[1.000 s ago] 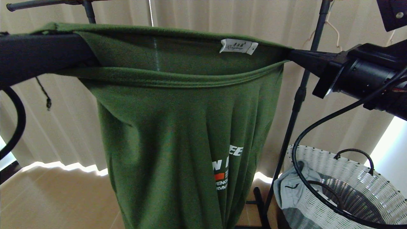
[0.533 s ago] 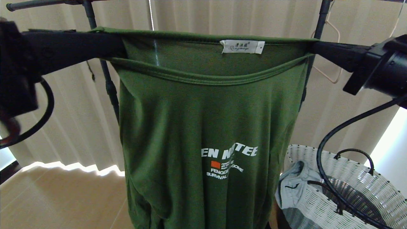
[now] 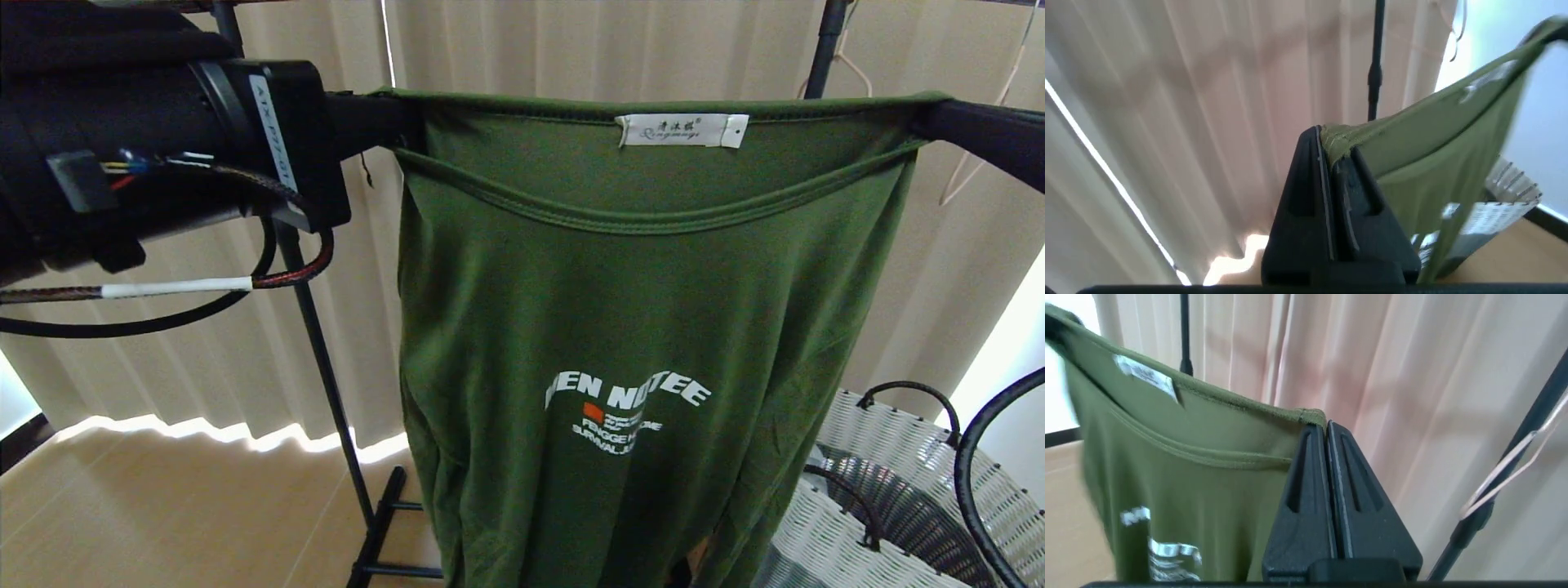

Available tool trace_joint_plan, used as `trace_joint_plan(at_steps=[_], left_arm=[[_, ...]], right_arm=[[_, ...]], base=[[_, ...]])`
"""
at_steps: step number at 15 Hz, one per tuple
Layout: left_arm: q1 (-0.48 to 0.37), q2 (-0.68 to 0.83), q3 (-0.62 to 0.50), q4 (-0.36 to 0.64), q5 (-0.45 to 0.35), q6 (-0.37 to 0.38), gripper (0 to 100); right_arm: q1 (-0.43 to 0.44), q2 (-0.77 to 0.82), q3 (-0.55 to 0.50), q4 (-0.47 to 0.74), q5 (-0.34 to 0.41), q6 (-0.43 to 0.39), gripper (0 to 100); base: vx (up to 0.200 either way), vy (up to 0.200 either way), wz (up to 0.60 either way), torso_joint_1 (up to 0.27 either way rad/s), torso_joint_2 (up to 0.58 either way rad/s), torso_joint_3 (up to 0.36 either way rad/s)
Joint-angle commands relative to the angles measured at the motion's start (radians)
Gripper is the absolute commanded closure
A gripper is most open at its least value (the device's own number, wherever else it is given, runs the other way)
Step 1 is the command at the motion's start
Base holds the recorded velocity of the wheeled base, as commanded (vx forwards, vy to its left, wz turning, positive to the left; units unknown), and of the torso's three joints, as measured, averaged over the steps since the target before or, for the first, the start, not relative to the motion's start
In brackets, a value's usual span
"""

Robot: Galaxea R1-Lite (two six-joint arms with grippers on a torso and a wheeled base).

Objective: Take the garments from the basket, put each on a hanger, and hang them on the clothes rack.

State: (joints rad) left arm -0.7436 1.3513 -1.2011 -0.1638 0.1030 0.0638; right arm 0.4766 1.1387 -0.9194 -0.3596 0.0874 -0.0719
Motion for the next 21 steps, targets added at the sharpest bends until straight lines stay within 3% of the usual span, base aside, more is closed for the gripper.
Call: trace_joint_plan(at_steps=[1, 6, 12, 15, 21], left_arm=[[0.000, 0.014, 0.003, 0.001, 0.004, 0.001, 100], [0.024, 0.034, -0.006, 0.001, 0.007, 0.025, 100], [0.156, 0.232, -0.166, -0.003, 0.007, 0.010, 100], [0.153, 0.269, -0.195, -0.005, 0.006, -0.010, 100], [0.142, 0.261, -0.175, -0.031, 0.007, -0.007, 100]], right_arm=[[0.000, -0.011, 0.002, -0.001, 0.002, 0.000, 100], [-0.001, -0.017, 0.002, 0.004, 0.000, -0.002, 100], [0.043, -0.169, 0.002, 0.234, 0.011, -0.002, 100], [0.116, -0.205, 0.005, 0.306, 0.011, -0.002, 100], [0.117, -0.201, 0.025, 0.304, 0.006, -0.002, 100]], base=[[0.000, 0.000, 0.00, 0.000, 0.00, 0.000], [0.000, 0.000, 0.00, 0.000, 0.00, 0.000], [0.000, 0.000, 0.00, 0.000, 0.00, 0.000], [0.000, 0.000, 0.00, 0.000, 0.00, 0.000], [0.000, 0.000, 0.00, 0.000, 0.00, 0.000]])
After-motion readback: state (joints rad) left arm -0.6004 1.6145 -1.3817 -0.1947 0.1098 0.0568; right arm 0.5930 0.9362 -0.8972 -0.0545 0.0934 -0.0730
